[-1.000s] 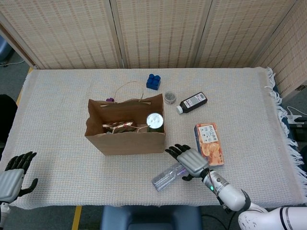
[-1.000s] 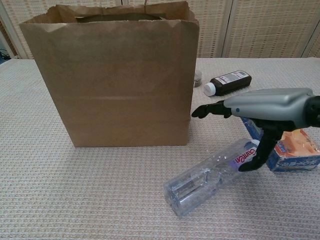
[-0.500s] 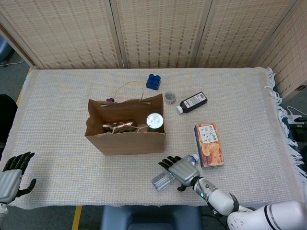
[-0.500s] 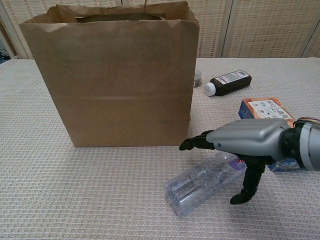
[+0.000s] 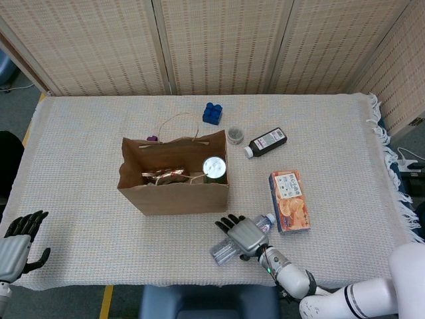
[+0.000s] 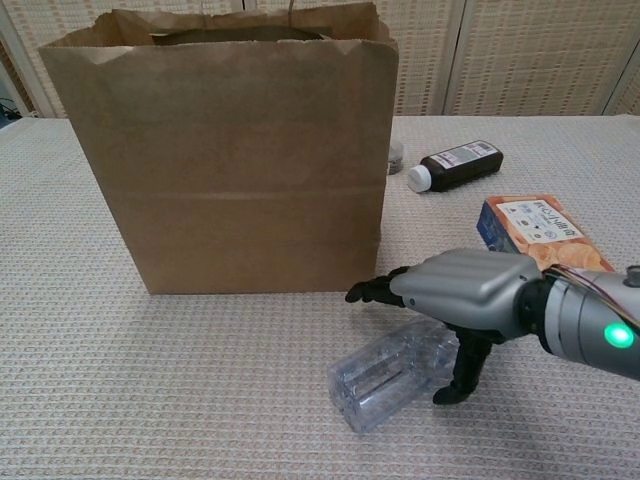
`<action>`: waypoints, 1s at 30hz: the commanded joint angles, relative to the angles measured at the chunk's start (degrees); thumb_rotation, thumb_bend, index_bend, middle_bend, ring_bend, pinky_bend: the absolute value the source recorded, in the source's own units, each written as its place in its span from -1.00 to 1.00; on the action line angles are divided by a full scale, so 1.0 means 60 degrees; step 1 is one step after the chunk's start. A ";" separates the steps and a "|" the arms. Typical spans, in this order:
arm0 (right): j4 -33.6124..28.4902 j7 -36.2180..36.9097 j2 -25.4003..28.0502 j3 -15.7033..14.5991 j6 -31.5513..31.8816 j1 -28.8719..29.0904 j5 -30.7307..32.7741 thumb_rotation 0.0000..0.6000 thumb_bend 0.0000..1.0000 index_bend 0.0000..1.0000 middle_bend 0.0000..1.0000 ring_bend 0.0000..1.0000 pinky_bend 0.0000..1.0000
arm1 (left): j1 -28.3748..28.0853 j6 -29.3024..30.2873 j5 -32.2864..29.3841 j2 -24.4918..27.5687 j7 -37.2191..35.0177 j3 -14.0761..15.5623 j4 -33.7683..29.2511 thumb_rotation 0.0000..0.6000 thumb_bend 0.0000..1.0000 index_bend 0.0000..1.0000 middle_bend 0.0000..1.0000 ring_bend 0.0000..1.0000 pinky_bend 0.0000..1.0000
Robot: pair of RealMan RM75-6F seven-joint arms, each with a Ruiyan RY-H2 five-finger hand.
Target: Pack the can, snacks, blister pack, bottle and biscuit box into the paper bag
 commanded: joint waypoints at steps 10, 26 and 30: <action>-0.0441 0.0761 0.0233 0.0214 0.0585 -0.0378 -0.0823 1.00 -0.35 0.47 0.27 0.35 0.48 | 0.0025 0.0042 0.0011 0.0011 -0.0031 0.0000 0.0006 1.00 -0.17 -0.93 -1.00 -1.00 -0.96; -0.1819 0.4454 0.3348 0.1843 0.1871 -0.1552 -0.2581 1.00 -0.35 0.47 0.27 0.35 0.48 | 0.0031 0.0052 -0.0016 -0.0017 0.0133 -0.0004 -0.0019 1.00 -0.17 -0.93 -1.00 -1.00 -0.96; -0.1782 0.5466 0.3520 0.2661 0.2529 -0.1772 -0.2860 1.00 -0.35 0.46 0.27 0.35 0.48 | 0.0004 0.0023 -0.0031 -0.0051 0.0233 -0.0014 -0.0054 1.00 -0.17 -0.93 -1.00 -1.00 -0.96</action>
